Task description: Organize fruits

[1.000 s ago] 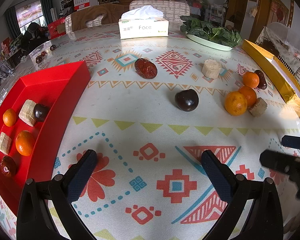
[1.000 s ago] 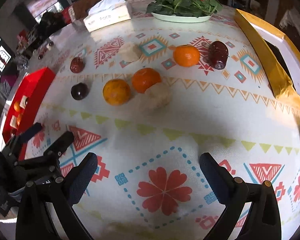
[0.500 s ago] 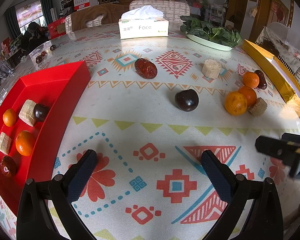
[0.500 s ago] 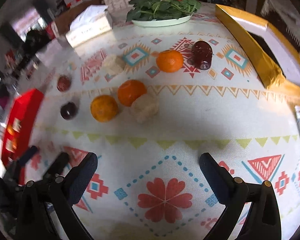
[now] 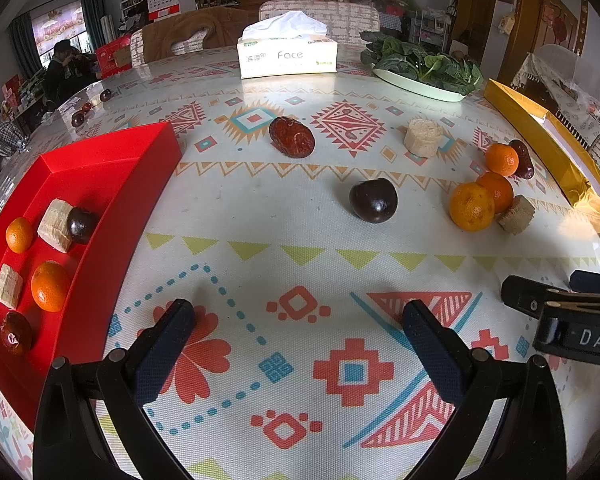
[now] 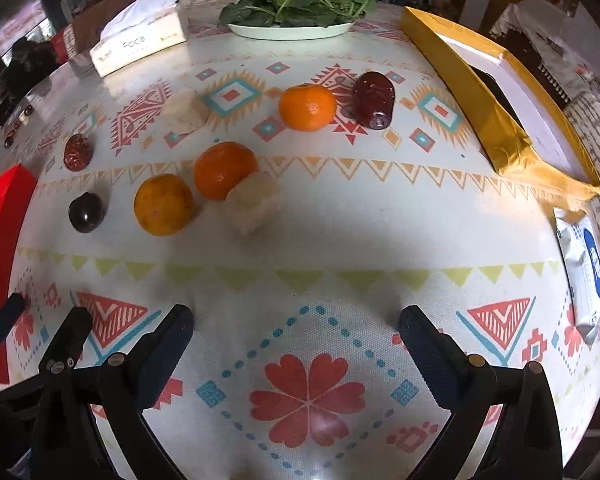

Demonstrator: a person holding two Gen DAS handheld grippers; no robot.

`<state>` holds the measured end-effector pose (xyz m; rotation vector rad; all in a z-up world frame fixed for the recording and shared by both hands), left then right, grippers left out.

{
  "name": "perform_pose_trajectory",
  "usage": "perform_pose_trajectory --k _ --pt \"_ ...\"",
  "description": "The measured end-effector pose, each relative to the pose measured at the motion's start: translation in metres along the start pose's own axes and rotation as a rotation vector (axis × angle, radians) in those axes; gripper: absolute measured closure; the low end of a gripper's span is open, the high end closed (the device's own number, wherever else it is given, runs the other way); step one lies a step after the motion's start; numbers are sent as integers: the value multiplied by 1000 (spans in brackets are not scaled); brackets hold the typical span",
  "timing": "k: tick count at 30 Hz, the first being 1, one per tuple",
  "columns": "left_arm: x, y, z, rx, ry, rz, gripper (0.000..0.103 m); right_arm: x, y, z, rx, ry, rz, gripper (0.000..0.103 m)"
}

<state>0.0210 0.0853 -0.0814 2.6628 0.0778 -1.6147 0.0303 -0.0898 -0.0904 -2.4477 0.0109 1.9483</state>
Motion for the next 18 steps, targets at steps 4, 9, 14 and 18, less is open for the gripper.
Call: perform_pose_trajectory --k 4,9,14,18 --pt "0 0 0 0 0 0 0 -1 2 2 0 -9 1 0" --pt "0 0 0 0 0 0 0 1 1 0 23 -25 6 0" --pt "0 0 0 0 0 0 0 3 1 -1 47 -59 10 0" --pt "0 0 0 0 0 0 0 3 1 1 50 -82 11 0"
Point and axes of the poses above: each gripper's, at about its wrist camera, not at the fingertips, and x roughly the way its jaws point, y to its right, z to its underside, the point moved 10 cm from there along x, roughly the way its jaws point, and after that the axes turned 8 degrees about -y, right-handed, at the moved point
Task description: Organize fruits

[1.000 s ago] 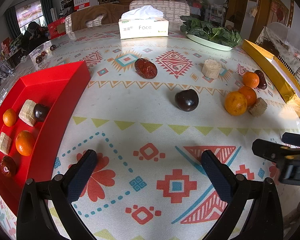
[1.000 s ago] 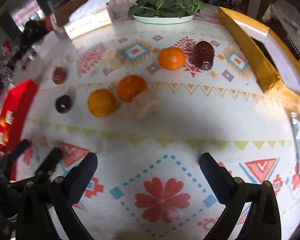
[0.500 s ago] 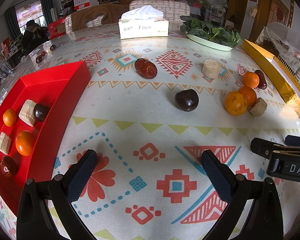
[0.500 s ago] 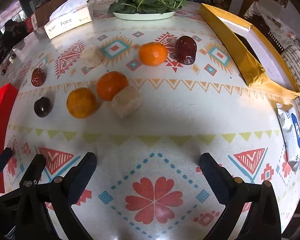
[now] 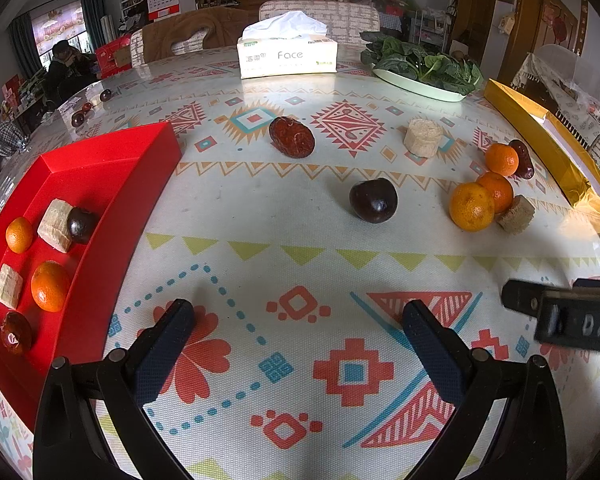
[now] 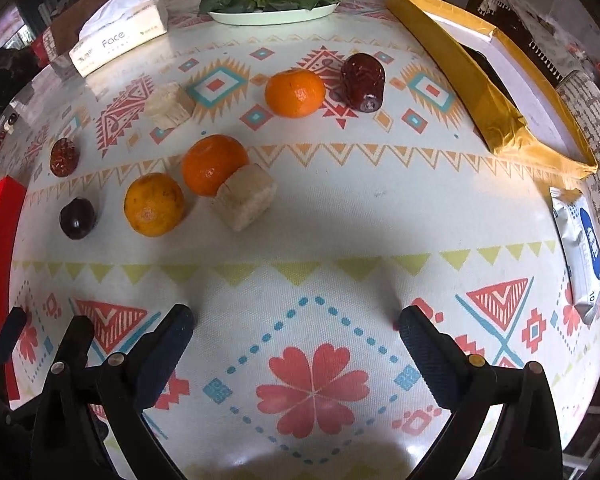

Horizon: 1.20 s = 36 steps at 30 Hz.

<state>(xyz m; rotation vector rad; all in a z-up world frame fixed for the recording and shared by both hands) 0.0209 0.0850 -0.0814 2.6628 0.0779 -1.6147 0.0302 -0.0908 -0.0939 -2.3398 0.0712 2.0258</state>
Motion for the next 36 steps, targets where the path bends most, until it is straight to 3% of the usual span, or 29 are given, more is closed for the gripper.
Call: perform_pose_trajectory --k 16,23,32,36 --pt "0 0 0 0 0 0 0 -7 0 16 -23 91 -7 0" --pt "0 0 0 -2 0 0 0 -10 2 22 -15 105 -8 0" --pt "0 -2 0 -8 0 -4 0 -8 3 16 14 33 6 0" --pt "0 -2 0 -9 0 -3 0 -10 0 21 -44 84 -10 0"
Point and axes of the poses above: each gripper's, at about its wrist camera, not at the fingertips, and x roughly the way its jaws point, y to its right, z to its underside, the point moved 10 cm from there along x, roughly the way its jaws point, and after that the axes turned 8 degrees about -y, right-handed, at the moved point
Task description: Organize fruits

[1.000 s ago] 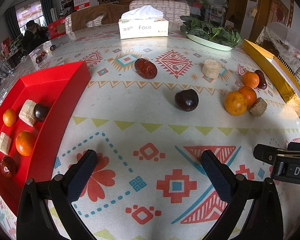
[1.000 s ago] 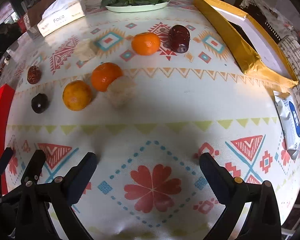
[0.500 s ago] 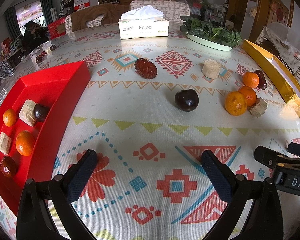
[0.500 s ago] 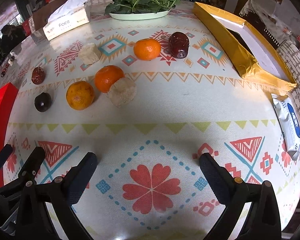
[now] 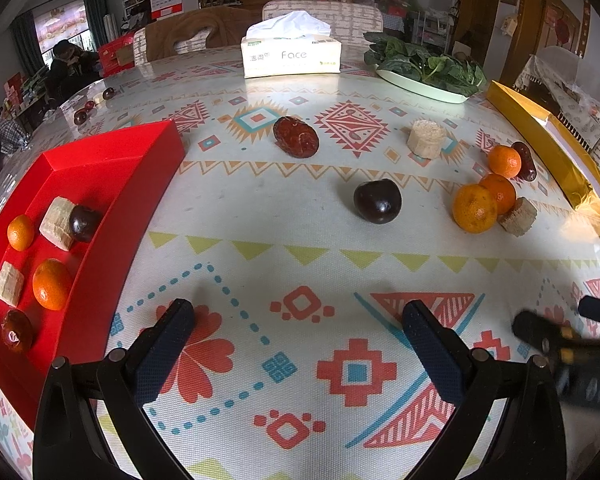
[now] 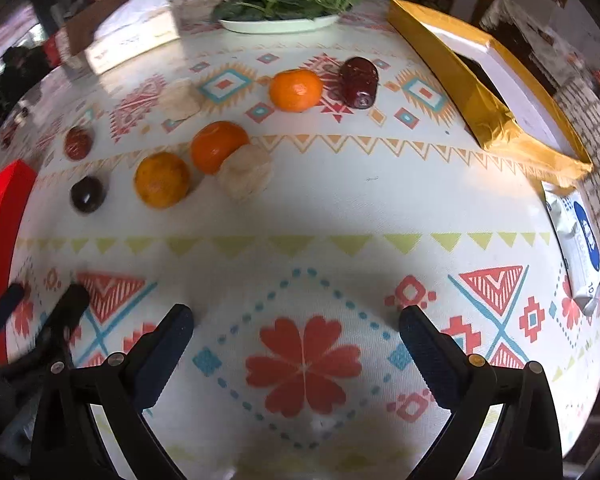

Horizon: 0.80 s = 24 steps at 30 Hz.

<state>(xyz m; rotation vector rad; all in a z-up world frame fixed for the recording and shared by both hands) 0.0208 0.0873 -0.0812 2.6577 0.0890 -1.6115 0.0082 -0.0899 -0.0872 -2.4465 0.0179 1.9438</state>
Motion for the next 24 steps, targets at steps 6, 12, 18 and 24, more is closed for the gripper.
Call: perform_pose_trajectory --k 6,12,18,24 --pt "0 -1 0 0 0 0 0 1 -3 -2 -19 -4 -3 0" --pt "0 -1 0 0 0 0 0 2 -4 -1 -18 -30 -3 0" --pt "0 0 0 0 0 0 0 3 -5 -6 -27 -32 -2 0" --pt "0 0 0 0 0 0 0 5 -9 -10 -71 -11 -14 0"
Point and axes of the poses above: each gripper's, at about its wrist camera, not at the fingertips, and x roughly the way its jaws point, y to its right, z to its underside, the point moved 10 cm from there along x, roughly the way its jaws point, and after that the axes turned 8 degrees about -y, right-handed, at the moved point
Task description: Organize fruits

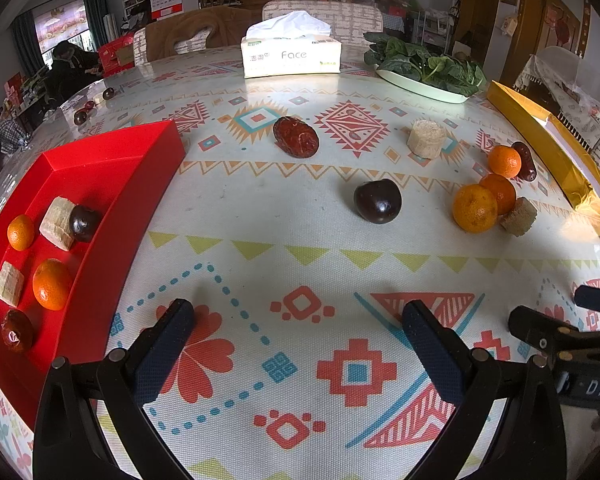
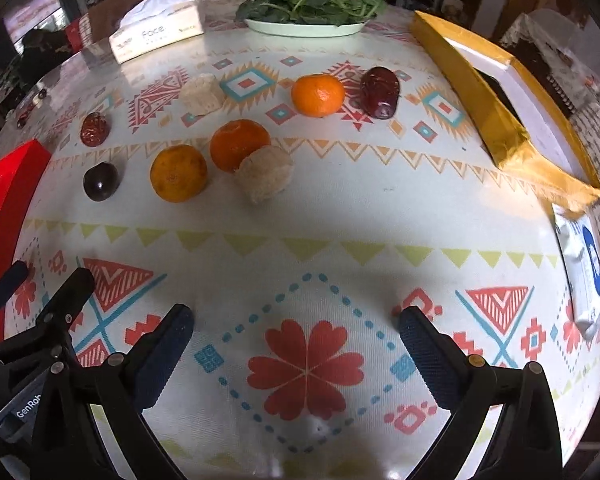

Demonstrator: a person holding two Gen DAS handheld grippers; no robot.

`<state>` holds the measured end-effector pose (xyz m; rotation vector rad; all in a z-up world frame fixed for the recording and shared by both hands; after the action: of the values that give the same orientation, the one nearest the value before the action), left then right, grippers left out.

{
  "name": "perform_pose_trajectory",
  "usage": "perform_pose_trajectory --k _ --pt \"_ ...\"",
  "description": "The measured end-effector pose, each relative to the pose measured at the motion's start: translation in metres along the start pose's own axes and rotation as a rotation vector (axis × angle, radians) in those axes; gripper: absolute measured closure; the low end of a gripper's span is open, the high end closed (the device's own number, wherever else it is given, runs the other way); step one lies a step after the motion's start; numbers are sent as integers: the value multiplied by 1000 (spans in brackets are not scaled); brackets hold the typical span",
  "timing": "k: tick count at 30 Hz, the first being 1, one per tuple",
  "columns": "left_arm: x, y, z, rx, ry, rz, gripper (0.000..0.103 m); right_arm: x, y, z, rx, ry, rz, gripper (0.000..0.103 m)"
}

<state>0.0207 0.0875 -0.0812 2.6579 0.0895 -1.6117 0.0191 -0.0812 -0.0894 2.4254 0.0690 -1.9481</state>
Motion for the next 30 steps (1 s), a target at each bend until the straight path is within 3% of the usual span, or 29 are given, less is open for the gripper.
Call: perform_pose_trajectory --k 7,13,20,30 --pt "0 0 0 0 0 0 0 2 -10 -10 -66 -10 -26 0" --pt "0 0 0 0 0 -1 0 1 -22 0 -111 -86 -60 0" --pt "0 0 0 0 0 0 0 -2 -18 -7 -60 -32 -94 0" --pt "0 0 0 0 0 0 0 2 -19 -18 -99 -5 -105 0"
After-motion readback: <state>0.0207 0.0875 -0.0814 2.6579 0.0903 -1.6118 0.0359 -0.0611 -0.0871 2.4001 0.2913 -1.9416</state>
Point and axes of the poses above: each gripper's, at about its wrist camera, not at the fingertips, and x roughly the way its jaws point, y to its right, z to its underside, the point moved 10 cm from there along x, roughly the way its jaws point, and after that the axes turned 8 degrees about -y, right-handed, at the moved point
